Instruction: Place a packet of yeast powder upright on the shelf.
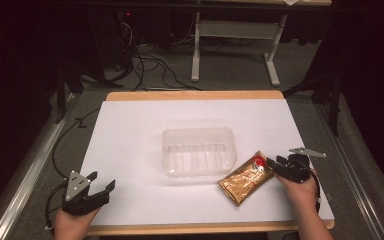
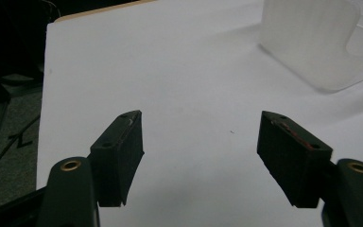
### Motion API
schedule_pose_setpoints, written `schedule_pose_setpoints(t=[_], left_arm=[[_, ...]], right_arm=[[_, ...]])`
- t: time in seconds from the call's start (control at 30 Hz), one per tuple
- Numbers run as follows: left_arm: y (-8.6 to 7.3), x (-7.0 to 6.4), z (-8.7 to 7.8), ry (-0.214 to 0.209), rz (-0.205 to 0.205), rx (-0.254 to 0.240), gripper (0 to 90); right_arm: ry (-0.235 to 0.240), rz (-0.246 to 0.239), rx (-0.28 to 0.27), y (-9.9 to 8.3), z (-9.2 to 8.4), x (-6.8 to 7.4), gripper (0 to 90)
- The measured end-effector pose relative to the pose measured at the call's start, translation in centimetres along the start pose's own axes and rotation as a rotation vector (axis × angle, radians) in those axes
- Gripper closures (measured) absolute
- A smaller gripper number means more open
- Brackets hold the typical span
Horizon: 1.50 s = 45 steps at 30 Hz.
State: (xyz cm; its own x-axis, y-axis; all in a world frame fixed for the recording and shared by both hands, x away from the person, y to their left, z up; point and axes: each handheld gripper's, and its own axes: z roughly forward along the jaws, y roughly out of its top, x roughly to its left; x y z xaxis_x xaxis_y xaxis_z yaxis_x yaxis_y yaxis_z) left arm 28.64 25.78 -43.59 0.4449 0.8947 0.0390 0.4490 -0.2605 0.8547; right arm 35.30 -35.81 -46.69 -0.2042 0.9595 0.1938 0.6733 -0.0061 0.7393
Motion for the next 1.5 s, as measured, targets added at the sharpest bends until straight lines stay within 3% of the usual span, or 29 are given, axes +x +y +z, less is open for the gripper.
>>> schedule_pose_setpoints(t=[0.1, 0.2, 0.3, 0.5, 0.7, 0.8, 1.03, 1.17, 1.33, 1.5], left_arm=[[-0.2, 0.1, -0.3, 0.008, -0.002, 0.002, 32.6], [-0.2, 0.1, -0.4, 0.009, -0.008, -0.002, 32.6], [-0.1, 0.1, -0.2, 0.004, -0.005, -0.004, 32.7], [0.5, -0.3, 0.5, -0.022, 0.009, -0.012, 32.6], [1.4, -0.7, 1.6, -0.056, 0.027, -0.02, 32.6], [1.7, -1.0, 2.1, -0.073, 0.036, -0.022, 32.6], [2.3, -1.2, 3.0, -0.096, 0.048, -0.026, 32.6], [2.6, -1.5, 3.2, -0.096, 0.051, -0.034, 32.6], [2.6, -1.6, 3.6, -0.093, 0.056, -0.021, 32.6], [2.5, -1.6, 3.4, -0.085, 0.047, -0.024, 32.5]], right_arm=[[0.031, 0.028, 0.025, 0.0, 0.6, -0.5, 51.8], [0.051, 0.021, 0.05, -0.2, 0.9, -0.4, 56.7], [0.055, 0.003, 0.053, -0.4, 0.6, -0.2, 60.1], [0.064, 0.023, 0.068, -1.4, -0.6, -0.7, 63.1], [0.077, -0.012, 0.113, -2.4, -1.9, -0.6, 85.8], [0.061, -0.043, 0.117, -2.7, -2.5, -0.1, 87.7], [0.074, -0.051, 0.112, -3.6, -4.0, 0.0, 86.9], [0.08, -0.011, 0.099, -4.2, -4.7, -0.2, 81.5], [0.111, 0.073, 0.062, -4.4, -4.6, -1.0, 67.7], [0.144, 0.104, 0.047, -4.3, -4.1, -1.1, 57.5]])
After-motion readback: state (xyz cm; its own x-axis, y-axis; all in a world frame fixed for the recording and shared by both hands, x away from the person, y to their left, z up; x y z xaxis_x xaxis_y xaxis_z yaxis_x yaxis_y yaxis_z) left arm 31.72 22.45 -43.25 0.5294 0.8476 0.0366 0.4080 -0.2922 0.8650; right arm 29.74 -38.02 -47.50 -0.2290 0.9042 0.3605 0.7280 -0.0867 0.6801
